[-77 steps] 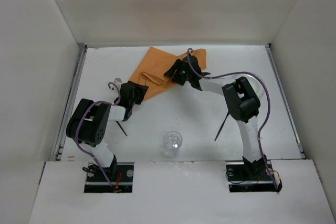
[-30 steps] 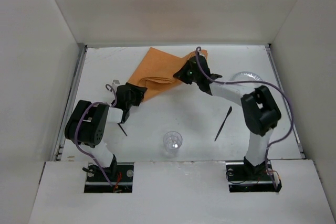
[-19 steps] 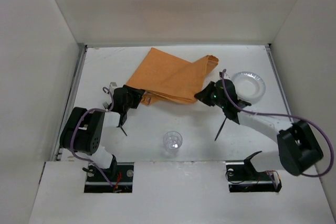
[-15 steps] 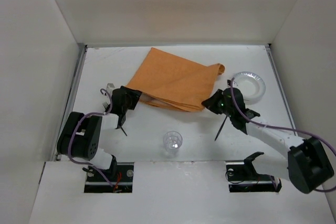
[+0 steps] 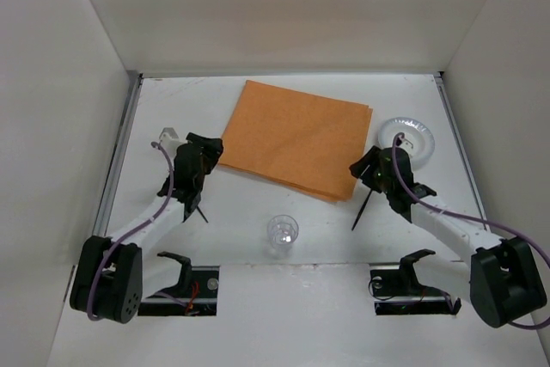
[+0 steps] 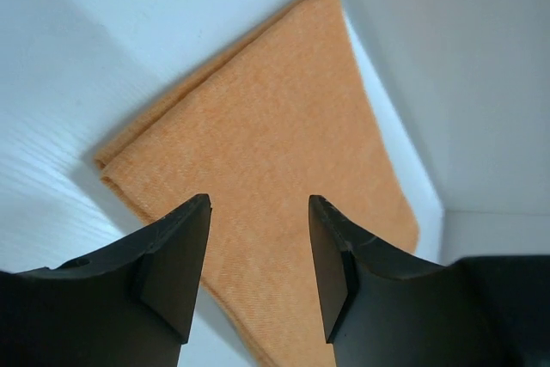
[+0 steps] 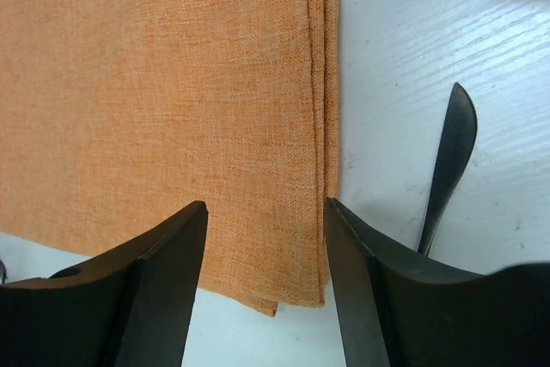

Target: Set the dinner table for one person

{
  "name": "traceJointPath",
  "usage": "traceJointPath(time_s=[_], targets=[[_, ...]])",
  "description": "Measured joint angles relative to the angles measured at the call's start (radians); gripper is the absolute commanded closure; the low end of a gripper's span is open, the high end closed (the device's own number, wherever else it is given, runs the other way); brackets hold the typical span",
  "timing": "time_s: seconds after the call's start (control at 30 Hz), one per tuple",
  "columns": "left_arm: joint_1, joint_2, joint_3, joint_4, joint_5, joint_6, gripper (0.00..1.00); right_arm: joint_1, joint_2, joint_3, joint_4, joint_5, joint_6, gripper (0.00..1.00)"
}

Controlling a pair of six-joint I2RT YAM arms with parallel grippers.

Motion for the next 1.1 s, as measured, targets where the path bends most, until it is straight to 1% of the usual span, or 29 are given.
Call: traceJointPath(time_s=[0.07,0.17,0.27,0.37,0.47,0.57,0.67,0.73,0.83,0.9,1.1], targets=[[-0.011,0.023,0.027,-0.044,-0.021,0.043,0.53,0.000,-0.006,0.003,-0.002,0.017,-0.011,0.35],[-0.019,0.127,0.092,-0.108,-0.040,0.111,0.53,0.001,0.005,0.023,-0.002,0.038,-0.034,0.35],[-0.020,0.222,0.125,-0.141,-0.051,0.155,0.54,0.005,0.055,0.057,0.005,0.044,-0.051,0.35],[-0.020,0.252,0.123,-0.184,-0.075,0.181,0.54,0.022,0.093,0.060,0.013,0.050,-0.053,0.36],[-0.019,0.256,0.123,-0.193,-0.103,0.198,0.55,0.050,0.119,0.059,0.034,0.055,-0.051,0.36],[-0.020,0.291,0.127,-0.192,-0.106,0.205,0.62,0.094,0.143,0.059,0.054,0.057,-0.050,0.36],[-0.019,0.344,0.130,-0.187,-0.093,0.201,0.80,0.118,0.175,0.059,0.066,0.056,-0.049,0.36],[-0.012,0.364,0.130,-0.179,-0.074,0.190,0.88,0.119,0.185,0.054,0.075,0.056,-0.050,0.36],[0.005,0.359,0.116,-0.151,-0.047,0.175,0.94,0.119,0.184,0.047,0.079,0.056,-0.050,0.35],[0.013,0.339,0.084,-0.130,-0.035,0.166,0.95,0.119,0.183,0.047,0.081,0.056,-0.051,0.35],[0.034,0.169,-0.066,-0.154,-0.035,0.156,0.96,0.119,0.174,0.047,0.084,0.056,-0.064,0.35]])
